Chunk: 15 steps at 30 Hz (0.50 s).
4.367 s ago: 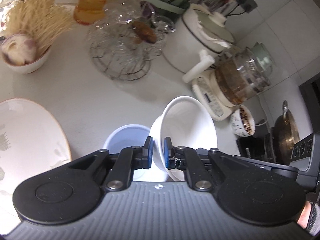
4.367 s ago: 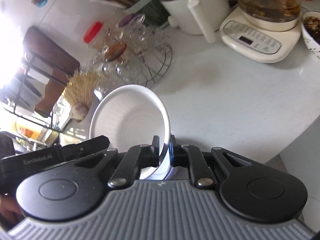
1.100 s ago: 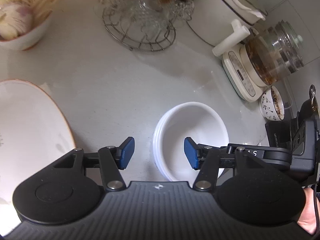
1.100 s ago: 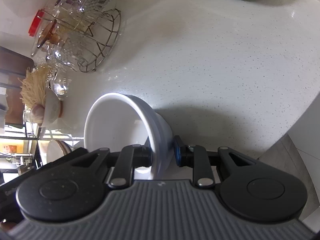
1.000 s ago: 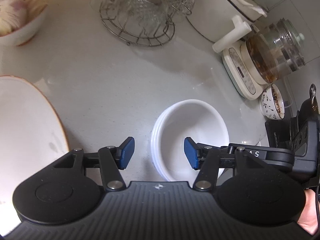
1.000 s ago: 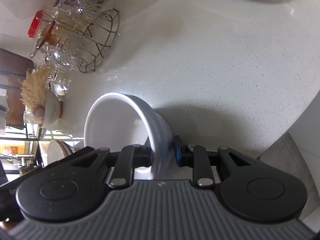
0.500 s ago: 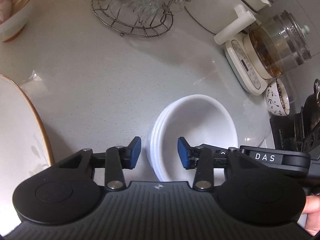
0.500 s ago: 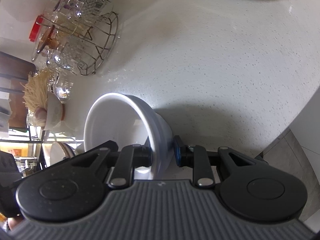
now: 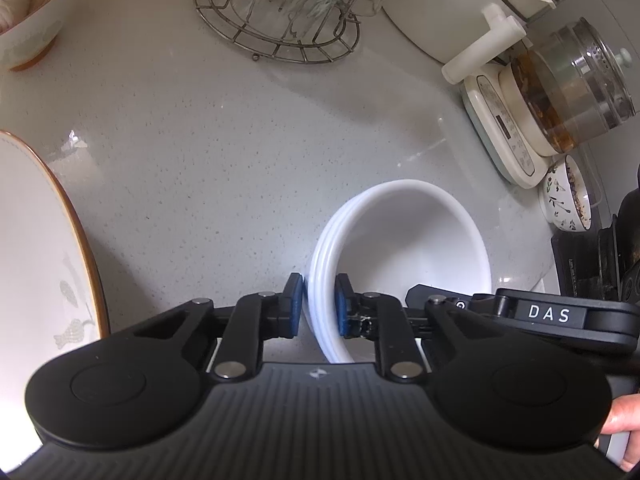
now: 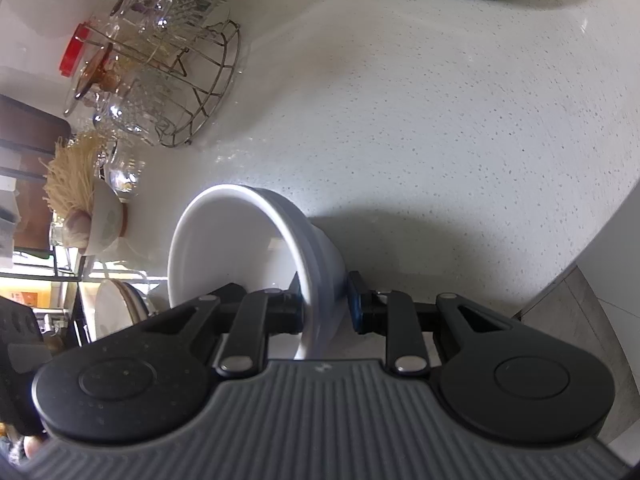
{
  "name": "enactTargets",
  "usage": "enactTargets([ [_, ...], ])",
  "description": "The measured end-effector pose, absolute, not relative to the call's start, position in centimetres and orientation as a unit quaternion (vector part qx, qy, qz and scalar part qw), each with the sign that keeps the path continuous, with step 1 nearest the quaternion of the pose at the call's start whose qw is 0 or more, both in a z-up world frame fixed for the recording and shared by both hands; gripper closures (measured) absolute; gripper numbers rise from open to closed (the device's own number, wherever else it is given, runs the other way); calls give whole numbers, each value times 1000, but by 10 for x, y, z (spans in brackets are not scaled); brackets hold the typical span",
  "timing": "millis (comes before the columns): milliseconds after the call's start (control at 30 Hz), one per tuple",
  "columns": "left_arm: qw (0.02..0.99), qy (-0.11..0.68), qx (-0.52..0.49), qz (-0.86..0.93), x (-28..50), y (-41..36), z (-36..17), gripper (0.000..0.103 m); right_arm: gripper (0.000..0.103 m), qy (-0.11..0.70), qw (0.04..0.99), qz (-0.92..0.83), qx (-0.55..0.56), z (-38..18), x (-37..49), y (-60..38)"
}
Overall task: Organize plates and bowls
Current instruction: 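Lift the bowl stack and carry it over the plate stack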
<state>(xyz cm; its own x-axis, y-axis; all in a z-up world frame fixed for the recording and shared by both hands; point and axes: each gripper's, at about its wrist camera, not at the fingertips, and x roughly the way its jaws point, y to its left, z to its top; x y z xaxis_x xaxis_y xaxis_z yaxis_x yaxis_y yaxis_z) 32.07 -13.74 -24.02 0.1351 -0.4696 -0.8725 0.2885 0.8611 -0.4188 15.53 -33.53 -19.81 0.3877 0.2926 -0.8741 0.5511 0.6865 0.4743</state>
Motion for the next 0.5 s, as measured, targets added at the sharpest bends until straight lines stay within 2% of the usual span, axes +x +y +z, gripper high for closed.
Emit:
enactTargets([
  [500,760,588,-87,-263,317,-122,-204,84,79,529,768,-64,355,-163,157,-327],
])
